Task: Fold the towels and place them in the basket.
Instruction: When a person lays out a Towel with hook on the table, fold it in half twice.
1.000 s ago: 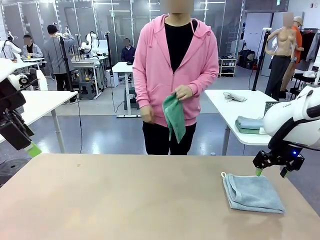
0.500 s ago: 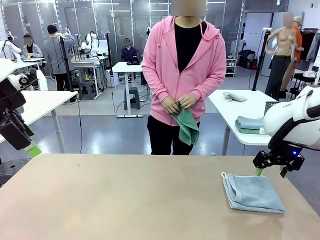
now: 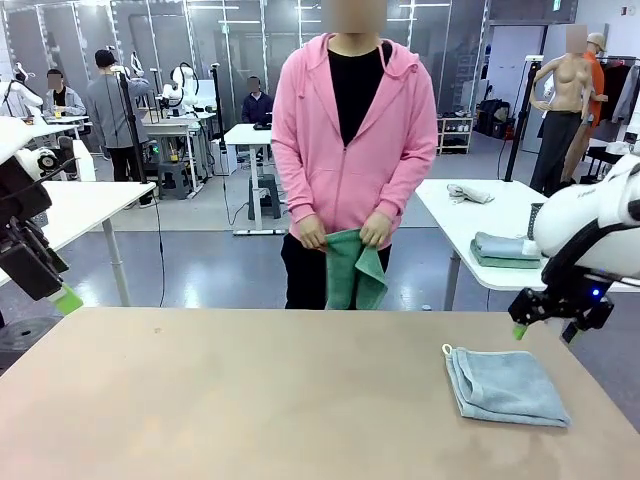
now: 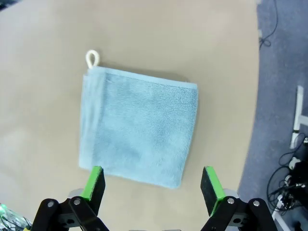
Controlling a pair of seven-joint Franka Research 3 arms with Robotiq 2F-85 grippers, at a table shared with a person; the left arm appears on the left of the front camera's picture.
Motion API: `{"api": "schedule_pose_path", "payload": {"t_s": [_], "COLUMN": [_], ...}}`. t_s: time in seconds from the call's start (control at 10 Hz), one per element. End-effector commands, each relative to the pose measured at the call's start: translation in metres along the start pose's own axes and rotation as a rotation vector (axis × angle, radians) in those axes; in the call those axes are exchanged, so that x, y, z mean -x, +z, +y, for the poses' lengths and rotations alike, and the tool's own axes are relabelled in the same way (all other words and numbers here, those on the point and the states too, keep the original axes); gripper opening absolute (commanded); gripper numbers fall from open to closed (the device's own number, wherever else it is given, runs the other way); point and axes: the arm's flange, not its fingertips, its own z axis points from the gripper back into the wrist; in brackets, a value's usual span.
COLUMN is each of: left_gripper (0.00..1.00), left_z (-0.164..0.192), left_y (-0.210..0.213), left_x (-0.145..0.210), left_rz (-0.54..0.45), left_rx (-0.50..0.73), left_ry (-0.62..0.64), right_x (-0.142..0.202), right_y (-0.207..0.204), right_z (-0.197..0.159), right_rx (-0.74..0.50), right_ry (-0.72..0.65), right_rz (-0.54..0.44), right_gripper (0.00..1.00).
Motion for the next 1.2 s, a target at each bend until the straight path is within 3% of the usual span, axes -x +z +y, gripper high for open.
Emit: {"api": "schedule_pose_path", "payload": {"t_s": [0.0, 0.3, 0.6, 1.1], "left_gripper": [1.00, 1.00, 1.00, 1.00], "left_z": [0.026, 0.043, 0.053, 0.051], "left_y": [0.036, 0.106, 0.174, 0.175], "left_x": [-0.001, 0.019, 0.069, 0.094], "left_rz": [0.005, 0.031, -0.054, -0.117], "left_rx": [-0.026, -0.086, -0.187, -0.187], "left_ry": [0.060, 0.265, 0.476, 0.542], "right_x": [0.008, 0.030, 0.076, 0.132], "right_y": [0.065, 0.154, 0.225, 0.259], "right_z": [-0.006, -0.023, -0.046, -0.041], "right_rx": [-0.058, -0.104, -0.192, -0.192], "right_ry": [0.046, 0.119, 0.261, 0.402], "right_rz": [-0.055, -0.138, -0.195, -0.240], "right_gripper": [1.00, 1.00, 1.00, 1.00]}}
